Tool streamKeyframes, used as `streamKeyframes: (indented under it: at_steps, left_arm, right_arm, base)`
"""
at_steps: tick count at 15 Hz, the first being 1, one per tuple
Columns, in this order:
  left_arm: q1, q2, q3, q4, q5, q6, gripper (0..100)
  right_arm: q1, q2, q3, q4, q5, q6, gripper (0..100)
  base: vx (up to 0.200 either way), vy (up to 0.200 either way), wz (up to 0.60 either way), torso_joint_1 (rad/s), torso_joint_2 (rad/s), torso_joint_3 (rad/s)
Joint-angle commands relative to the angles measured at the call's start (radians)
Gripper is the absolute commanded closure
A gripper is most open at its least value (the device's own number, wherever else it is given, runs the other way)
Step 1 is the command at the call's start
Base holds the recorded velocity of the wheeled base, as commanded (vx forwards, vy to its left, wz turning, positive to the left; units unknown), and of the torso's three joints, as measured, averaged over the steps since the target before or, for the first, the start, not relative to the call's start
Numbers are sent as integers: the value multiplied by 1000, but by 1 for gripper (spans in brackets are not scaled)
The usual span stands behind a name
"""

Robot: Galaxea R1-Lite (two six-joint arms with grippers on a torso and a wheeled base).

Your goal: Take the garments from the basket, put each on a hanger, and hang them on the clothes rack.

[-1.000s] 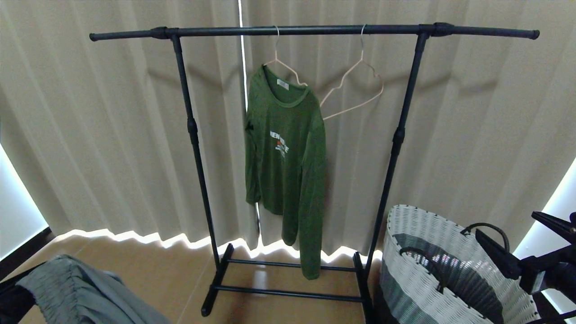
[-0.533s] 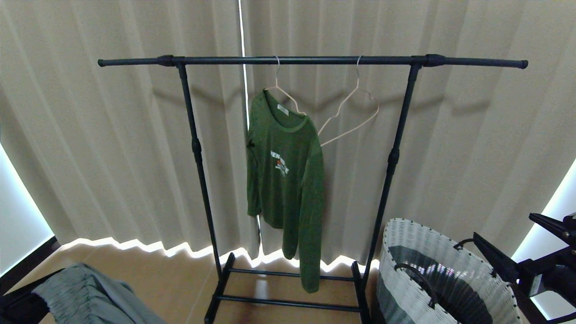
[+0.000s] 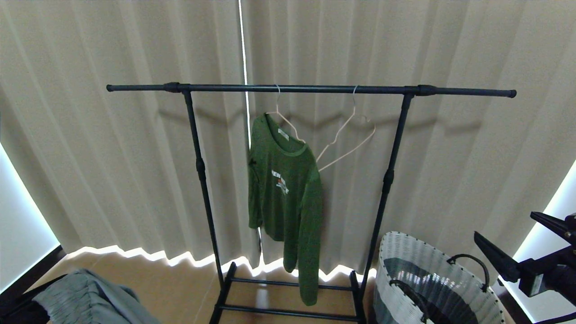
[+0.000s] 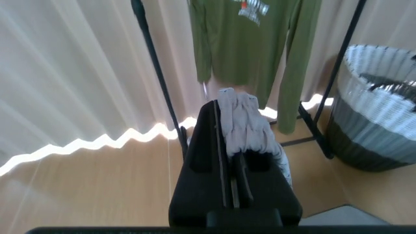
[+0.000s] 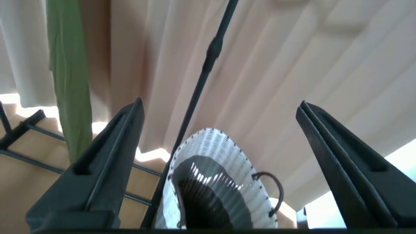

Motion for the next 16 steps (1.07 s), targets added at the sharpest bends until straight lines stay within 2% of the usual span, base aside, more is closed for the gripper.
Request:
streamKeyframes:
  at_steps: [1,6,16]
  left_arm:
    - [-2,-2,-2,1,1,1,100]
    - [-2,3,-8,4,1,-2,100]
    - [-1,21,-3,4,1,-2,100]
  right_arm:
    - [-1,2,-1,0,-1,-1,0]
    - [-1,-1,-1,-3,-1,-2,0]
    - [-1,0,-1,-3,-1,-1,0]
  base:
    - [0,0,0,90,-222,-129]
    - [0,0,0,19,-41,-20]
    - [200,0,0,5,0,3]
